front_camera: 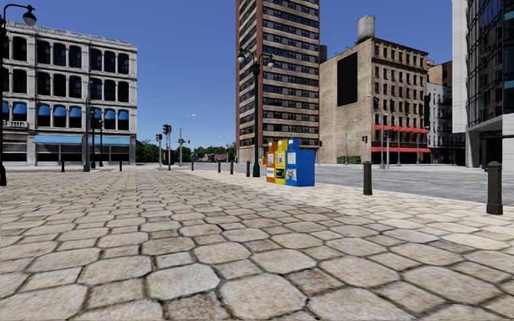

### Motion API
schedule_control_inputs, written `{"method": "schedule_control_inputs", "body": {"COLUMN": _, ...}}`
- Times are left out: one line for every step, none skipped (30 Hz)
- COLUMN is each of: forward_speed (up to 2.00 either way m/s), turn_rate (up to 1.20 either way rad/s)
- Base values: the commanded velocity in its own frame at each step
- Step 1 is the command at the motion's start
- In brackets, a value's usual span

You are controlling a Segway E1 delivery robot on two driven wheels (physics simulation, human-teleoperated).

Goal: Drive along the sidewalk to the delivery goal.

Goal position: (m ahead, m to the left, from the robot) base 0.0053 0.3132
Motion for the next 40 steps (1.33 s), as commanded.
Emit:
{"method": "schedule_control_inputs", "body": {"forward_speed": 2.0, "turn_rate": 0.0}}
{"method": "schedule_control_inputs", "body": {"forward_speed": 2.0, "turn_rate": 0.0}}
{"method": "schedule_control_inputs", "body": {"forward_speed": 1.91, "turn_rate": 0.0}}
{"method": "schedule_control_inputs", "body": {"forward_speed": 1.91, "turn_rate": 0.0}}
{"method": "schedule_control_inputs", "body": {"forward_speed": 1.57, "turn_rate": 0.0}}
{"method": "schedule_control_inputs", "body": {"forward_speed": 1.32, "turn_rate": 0.0}}
{"method": "schedule_control_inputs", "body": {"forward_speed": 1.09, "turn_rate": 0.0}}
{"method": "schedule_control_inputs", "body": {"forward_speed": 0.93, "turn_rate": 0.0}}
{"method": "schedule_control_inputs", "body": {"forward_speed": 0.68, "turn_rate": 0.0}}
{"method": "schedule_control_inputs", "body": {"forward_speed": 0.38, "turn_rate": 0.0}}
{"method": "schedule_control_inputs", "body": {"forward_speed": 0.0, "turn_rate": 0.0}}
{"method": "schedule_control_inputs", "body": {"forward_speed": 0.0, "turn_rate": 0.0}}
{"method": "schedule_control_inputs", "body": {"forward_speed": 0.0, "turn_rate": 0.0}}
{"method": "schedule_control_inputs", "body": {"forward_speed": 0.0, "turn_rate": 0.0}}
{"method": "schedule_control_inputs", "body": {"forward_speed": 0.0, "turn_rate": 0.0}}
{"method": "schedule_control_inputs", "body": {"forward_speed": 0.0, "turn_rate": 0.0}}
{"method": "schedule_control_inputs", "body": {"forward_speed": 0.0, "turn_rate": 0.0}}
{"method": "schedule_control_inputs", "body": {"forward_speed": 0.0, "turn_rate": 0.0}}
{"method": "schedule_control_inputs", "body": {"forward_speed": 0.0, "turn_rate": 0.0}}
{"method": "schedule_control_inputs", "body": {"forward_speed": 0.0, "turn_rate": 0.0}}
{"method": "schedule_control_inputs", "body": {"forward_speed": 0.0, "turn_rate": 0.0}}
{"method": "schedule_control_inputs", "body": {"forward_speed": 0.0, "turn_rate": 0.0}}
{"method": "schedule_control_inputs", "body": {"forward_speed": 0.0, "turn_rate": 0.0}}
{"method": "schedule_control_inputs", "body": {"forward_speed": 0.0, "turn_rate": 0.0}}
{"method": "schedule_control_inputs", "body": {"forward_speed": 0.0, "turn_rate": 0.0}}
{"method": "schedule_control_inputs", "body": {"forward_speed": 0.0, "turn_rate": 0.0}}
{"method": "schedule_control_inputs", "body": {"forward_speed": 0.0, "turn_rate": 0.0}}
{"method": "schedule_control_inputs", "body": {"forward_speed": 0.0, "turn_rate": 0.0}}
{"method": "schedule_control_inputs", "body": {"forward_speed": 0.0, "turn_rate": 0.0}}
{"method": "schedule_control_inputs", "body": {"forward_speed": 0.0, "turn_rate": 0.0}}
{"method": "schedule_control_inputs", "body": {"forward_speed": 0.0, "turn_rate": 0.0}}
{"method": "schedule_control_inputs", "body": {"forward_speed": 0.0, "turn_rate": 0.0}}
{"method": "schedule_control_inputs", "body": {"forward_speed": 0.0, "turn_rate": 0.0}}
{"method": "schedule_control_inputs", "body": {"forward_speed": 0.0, "turn_rate": 0.0}}
{"method": "schedule_control_inputs", "body": {"forward_speed": 0.0, "turn_rate": 0.0}}
{"method": "schedule_control_inputs", "body": {"forward_speed": 0.0, "turn_rate": 0.0}}
{"method": "schedule_control_inputs", "body": {"forward_speed": 0.0, "turn_rate": 0.0}}
{"method": "schedule_control_inputs", "body": {"forward_speed": 0.0, "turn_rate": 0.0}}
{"method": "schedule_control_inputs", "body": {"forward_speed": 0.0, "turn_rate": 0.0}}
{"method": "schedule_control_inputs", "body": {"forward_speed": 0.0, "turn_rate": 0.0}}
